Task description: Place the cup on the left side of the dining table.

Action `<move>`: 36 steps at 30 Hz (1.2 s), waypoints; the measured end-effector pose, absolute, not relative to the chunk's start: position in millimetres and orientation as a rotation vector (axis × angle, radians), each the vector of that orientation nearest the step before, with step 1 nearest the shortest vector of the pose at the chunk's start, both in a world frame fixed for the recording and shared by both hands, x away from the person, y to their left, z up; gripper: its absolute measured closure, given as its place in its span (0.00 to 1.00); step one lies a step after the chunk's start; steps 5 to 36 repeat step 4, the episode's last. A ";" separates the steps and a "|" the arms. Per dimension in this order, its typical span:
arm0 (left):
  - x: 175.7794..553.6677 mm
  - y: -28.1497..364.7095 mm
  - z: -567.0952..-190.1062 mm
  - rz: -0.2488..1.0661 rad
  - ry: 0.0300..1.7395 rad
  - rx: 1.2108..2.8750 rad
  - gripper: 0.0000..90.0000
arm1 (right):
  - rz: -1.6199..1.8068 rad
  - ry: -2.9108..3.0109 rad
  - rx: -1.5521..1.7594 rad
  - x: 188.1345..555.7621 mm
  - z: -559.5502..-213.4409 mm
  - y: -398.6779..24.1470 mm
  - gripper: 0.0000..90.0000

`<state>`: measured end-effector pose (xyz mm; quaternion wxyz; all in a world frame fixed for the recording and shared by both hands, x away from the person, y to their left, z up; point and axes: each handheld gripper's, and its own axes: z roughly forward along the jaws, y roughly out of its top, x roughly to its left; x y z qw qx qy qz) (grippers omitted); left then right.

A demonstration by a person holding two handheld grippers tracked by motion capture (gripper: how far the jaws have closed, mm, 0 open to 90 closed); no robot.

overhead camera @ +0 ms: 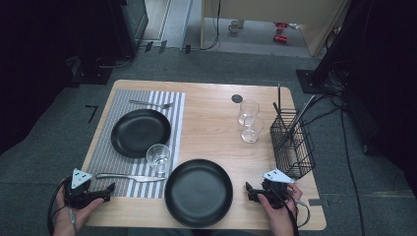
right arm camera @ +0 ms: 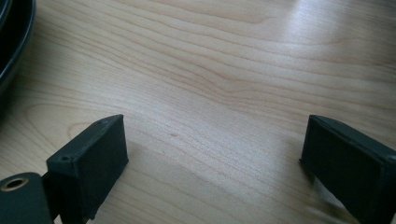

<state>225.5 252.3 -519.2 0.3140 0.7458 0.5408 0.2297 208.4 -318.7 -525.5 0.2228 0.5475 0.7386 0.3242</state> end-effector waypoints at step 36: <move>225.6 252.3 -519.2 0.606 1.426 1.966 0.03 | 0.891 2.028 1.524 208.1 -525.5 -318.1 0.08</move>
